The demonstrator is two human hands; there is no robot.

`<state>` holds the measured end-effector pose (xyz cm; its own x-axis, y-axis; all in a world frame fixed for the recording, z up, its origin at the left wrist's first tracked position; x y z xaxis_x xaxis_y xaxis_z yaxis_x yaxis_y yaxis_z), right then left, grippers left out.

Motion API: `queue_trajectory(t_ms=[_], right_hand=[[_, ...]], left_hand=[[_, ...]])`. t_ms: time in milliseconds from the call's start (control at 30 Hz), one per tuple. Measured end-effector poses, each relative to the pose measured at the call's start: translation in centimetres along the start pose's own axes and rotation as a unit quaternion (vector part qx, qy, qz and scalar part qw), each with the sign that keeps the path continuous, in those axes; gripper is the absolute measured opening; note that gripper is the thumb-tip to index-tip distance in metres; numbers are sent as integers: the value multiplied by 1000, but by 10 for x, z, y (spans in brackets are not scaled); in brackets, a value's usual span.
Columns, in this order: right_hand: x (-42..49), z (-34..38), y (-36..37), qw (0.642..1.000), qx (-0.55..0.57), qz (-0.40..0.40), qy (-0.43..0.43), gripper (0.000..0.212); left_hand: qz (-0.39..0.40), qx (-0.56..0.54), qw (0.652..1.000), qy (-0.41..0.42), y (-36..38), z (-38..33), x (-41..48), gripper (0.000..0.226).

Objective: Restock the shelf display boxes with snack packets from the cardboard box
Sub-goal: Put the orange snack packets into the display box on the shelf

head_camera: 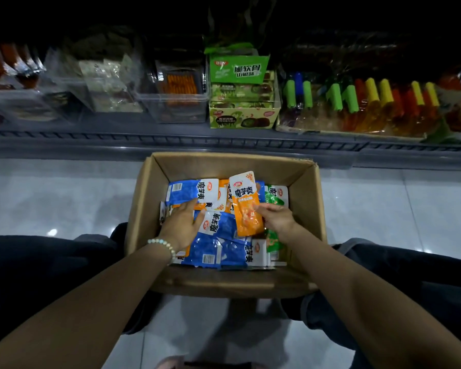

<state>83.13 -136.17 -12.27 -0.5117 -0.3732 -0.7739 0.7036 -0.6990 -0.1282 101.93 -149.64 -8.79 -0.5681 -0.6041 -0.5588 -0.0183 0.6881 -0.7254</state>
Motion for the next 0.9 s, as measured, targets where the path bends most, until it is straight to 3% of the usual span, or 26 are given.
queue_trajectory(t_ms=[100,167,233,500,600,700,900], right_hand=[[7,-1,22,998,27,-53,3,18],[16,-6,32,996,54,-65,14,6],[25,-11,38,995,61,-80,25,25],[38,-3,57,988,93,-117,32,48],[40,0,61,993,86,-82,20,44],[40,-1,60,995,76,-66,25,64],[14,12,15,999,29,-45,-7,40]], left_hand=[[36,6,999,21,9,-3,8,58],[62,14,998,30,15,-3,14,58],[83,22,995,45,21,-4,20,58],[130,37,990,42,28,-8,40,58],[137,31,989,41,29,-5,43,59],[134,17,990,48,25,-6,41,60],[115,7,993,39,8,-19,31,65]])
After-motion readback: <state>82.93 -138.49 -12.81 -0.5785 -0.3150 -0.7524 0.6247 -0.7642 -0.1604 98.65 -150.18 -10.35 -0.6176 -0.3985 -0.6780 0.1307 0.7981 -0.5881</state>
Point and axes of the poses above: each hand's wrist, its own x-axis towards the middle knuckle, its own y-axis out of the palm, z = x × y, the point moved 2 cm from there along x, towards the middle knuckle, and after that the axes turned 1 degree about x, right-handed, at the moved point
